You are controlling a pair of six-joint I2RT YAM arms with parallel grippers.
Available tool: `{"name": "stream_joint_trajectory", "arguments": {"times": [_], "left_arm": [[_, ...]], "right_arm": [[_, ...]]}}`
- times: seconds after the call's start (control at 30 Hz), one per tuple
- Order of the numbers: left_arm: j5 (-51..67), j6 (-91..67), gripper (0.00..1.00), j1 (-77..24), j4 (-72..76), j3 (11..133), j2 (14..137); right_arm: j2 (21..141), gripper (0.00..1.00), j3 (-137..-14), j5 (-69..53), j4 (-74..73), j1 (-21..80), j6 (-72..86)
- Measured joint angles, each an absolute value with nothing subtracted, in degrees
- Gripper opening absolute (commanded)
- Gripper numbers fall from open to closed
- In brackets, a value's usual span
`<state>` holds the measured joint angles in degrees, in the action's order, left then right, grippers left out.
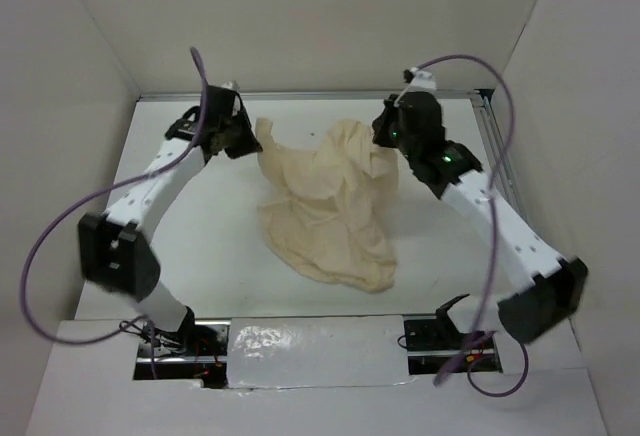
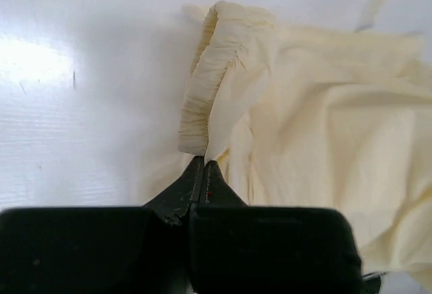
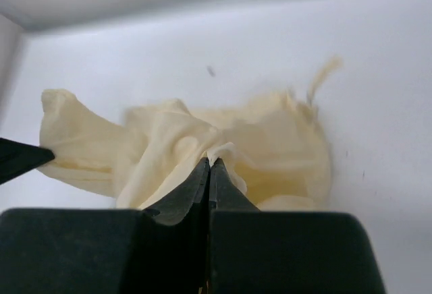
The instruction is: Zip up the jacket
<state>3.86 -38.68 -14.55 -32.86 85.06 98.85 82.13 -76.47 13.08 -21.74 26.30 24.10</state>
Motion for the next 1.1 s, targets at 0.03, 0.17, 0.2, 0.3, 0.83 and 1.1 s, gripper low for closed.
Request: {"name": "stream_joint_trajectory", "arguments": {"times": [0.03,0.17,0.2,0.3,0.83,1.1], "left_arm": [[2.6,-38.3,0.00,-15.7,-32.5,84.9,93.3],[0.7,-35.6,0.00,-21.8,-26.7,85.1,69.8],[0.9,-34.6,0.00,-23.0,-25.2,85.1,64.7],[2.0,-32.6,0.00,-24.0,-22.1,85.4,51.2],[-6.6,-27.7,0.00,-22.9,-24.6,94.1,44.1],[-6.6,-36.2,0.10,-6.7,-28.0,81.8,69.3]], "right_arm": [[76.8,0.00,-76.6,13.9,-21.1,27.0,22.7],[61.5,0.00,-80.3,16.6,-20.6,32.8,16.4],[59.1,0.00,-81.2,17.0,-20.5,34.7,14.8],[51.7,0.00,-83.2,16.4,-20.5,40.5,10.1],[46.0,0.00,-93.1,27.9,-19.9,39.2,5.5],[76.2,0.37,-77.9,9.1,-20.0,11.4,16.4]]}}
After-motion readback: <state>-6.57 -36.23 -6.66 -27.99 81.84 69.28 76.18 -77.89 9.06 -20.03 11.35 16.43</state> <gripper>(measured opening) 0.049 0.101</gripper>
